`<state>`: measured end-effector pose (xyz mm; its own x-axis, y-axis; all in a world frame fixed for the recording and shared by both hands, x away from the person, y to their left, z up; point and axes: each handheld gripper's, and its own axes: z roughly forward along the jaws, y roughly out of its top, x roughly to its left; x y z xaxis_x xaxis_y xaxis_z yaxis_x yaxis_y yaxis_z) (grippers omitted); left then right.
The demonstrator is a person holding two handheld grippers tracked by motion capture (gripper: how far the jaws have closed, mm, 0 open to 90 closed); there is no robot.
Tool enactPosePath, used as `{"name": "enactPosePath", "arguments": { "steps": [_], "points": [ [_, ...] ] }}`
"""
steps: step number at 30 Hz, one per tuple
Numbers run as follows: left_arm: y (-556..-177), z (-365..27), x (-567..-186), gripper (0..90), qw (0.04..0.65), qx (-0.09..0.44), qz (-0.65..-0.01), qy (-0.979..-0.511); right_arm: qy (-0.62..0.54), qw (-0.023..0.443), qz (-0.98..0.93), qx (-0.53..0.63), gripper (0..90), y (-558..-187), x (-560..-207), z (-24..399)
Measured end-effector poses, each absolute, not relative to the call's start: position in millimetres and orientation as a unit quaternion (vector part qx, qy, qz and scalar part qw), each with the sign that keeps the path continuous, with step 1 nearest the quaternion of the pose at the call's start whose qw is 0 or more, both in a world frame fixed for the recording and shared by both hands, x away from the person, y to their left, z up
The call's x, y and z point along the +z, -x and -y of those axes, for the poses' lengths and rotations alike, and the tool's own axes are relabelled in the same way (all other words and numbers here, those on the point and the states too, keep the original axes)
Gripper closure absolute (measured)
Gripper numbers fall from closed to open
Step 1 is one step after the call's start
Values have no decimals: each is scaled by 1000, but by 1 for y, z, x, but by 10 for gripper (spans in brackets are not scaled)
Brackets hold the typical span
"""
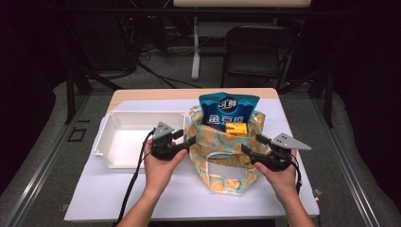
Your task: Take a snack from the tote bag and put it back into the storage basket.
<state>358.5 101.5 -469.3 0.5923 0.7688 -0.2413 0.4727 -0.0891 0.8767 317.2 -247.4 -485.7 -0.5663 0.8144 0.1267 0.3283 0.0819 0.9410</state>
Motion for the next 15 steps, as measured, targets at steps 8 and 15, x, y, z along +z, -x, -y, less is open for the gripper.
{"name": "enactPosePath", "arguments": {
  "steps": [8, 15],
  "points": [
    [-402, -93, -476, 630, 506, 96, -439, -736, -393, 212, -742, 500, 900, -319, -507, 241],
    [-410, -88, -490, 900, 434, 98, -465, -765, -376, 193, -802, 422, 895, -312, -532, 233]
  ]
}}
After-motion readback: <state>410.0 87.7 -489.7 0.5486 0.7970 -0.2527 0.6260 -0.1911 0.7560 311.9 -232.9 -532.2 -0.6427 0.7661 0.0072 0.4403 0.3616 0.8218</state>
